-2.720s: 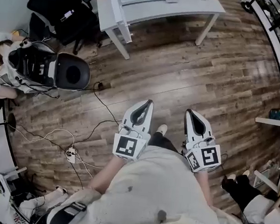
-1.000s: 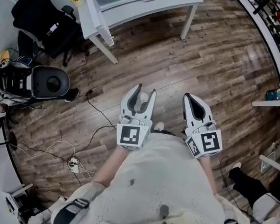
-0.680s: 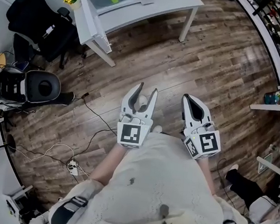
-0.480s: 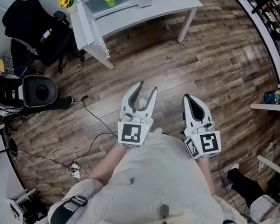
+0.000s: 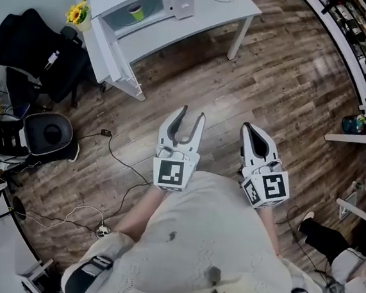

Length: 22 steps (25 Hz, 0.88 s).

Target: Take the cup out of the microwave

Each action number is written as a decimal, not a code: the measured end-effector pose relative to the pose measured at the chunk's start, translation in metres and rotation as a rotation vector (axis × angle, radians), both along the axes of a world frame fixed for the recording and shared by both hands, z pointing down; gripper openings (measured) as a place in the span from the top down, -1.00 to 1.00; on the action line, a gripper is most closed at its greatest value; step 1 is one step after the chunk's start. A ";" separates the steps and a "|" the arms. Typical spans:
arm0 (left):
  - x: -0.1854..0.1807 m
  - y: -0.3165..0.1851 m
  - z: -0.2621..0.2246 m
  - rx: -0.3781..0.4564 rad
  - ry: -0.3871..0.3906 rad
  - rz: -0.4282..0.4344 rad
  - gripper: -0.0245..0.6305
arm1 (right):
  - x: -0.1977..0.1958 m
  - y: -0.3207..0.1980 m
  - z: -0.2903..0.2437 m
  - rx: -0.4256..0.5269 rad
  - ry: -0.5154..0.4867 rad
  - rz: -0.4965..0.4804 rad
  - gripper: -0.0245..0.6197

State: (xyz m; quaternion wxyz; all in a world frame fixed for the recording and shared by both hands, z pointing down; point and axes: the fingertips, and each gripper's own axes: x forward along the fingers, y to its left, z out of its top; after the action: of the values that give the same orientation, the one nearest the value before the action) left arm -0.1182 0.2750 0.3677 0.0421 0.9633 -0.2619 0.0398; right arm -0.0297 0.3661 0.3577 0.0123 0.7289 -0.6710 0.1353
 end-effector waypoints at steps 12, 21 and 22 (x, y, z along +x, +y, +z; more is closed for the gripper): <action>-0.020 -0.114 0.000 0.001 0.027 -0.027 0.35 | -0.010 -0.108 -0.001 0.002 0.018 0.026 0.90; -0.034 -0.142 0.006 -0.010 0.021 -0.057 0.35 | -0.015 -0.141 0.002 -0.003 0.013 0.012 0.90; -0.035 -0.145 0.007 -0.009 0.020 -0.062 0.35 | -0.015 -0.144 0.003 -0.003 0.013 0.007 0.90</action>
State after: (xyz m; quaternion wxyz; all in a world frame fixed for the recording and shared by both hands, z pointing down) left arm -0.1528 0.1301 0.3742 0.0503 0.9550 -0.2909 0.0299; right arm -0.0448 0.2217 0.3608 0.0171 0.7321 -0.6682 0.1317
